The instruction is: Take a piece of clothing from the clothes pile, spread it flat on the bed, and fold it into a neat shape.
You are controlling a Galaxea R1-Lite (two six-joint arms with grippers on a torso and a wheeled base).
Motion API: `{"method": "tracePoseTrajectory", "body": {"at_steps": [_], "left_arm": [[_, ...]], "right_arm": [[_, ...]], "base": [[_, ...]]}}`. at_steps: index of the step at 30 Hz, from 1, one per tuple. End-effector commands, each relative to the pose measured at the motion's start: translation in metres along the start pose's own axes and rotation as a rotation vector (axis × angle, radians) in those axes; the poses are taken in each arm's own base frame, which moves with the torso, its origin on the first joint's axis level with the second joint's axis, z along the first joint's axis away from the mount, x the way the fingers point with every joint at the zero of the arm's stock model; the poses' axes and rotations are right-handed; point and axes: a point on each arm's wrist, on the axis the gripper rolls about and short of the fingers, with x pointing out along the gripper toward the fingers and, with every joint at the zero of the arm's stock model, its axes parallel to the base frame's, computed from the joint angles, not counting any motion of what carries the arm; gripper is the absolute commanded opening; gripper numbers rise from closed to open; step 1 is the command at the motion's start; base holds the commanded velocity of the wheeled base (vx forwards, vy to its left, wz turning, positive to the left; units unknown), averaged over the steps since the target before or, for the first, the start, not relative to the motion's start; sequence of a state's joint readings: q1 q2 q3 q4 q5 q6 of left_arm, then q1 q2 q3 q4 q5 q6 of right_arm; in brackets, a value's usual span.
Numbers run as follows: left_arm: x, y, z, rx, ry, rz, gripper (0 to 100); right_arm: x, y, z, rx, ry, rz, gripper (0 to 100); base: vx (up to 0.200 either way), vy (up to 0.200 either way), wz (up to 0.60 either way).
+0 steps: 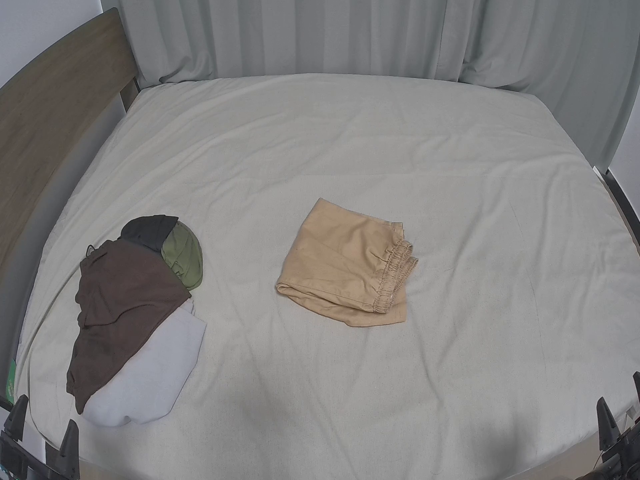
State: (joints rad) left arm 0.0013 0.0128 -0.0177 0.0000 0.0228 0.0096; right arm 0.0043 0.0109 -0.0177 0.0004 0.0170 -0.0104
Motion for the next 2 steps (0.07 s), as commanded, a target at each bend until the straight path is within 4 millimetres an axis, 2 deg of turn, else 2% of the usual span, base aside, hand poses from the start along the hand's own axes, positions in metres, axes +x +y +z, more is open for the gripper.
{"method": "tracePoseTrajectory", "body": {"at_steps": [1,2], "left_arm": [[0.0004,-0.0001,-0.0052,-0.002,0.006,0.002,100],[0.0003,-0.0001,-0.0052,-0.002,0.005,0.002,100]], "right_arm": [[0.0013,0.0000,-0.0049,0.000,0.017,0.000,100],[0.0013,0.0000,-0.0049,0.000,0.017,0.000,100]], "base": [[0.000,0.000,0.00],[0.000,0.000,0.00]]}}
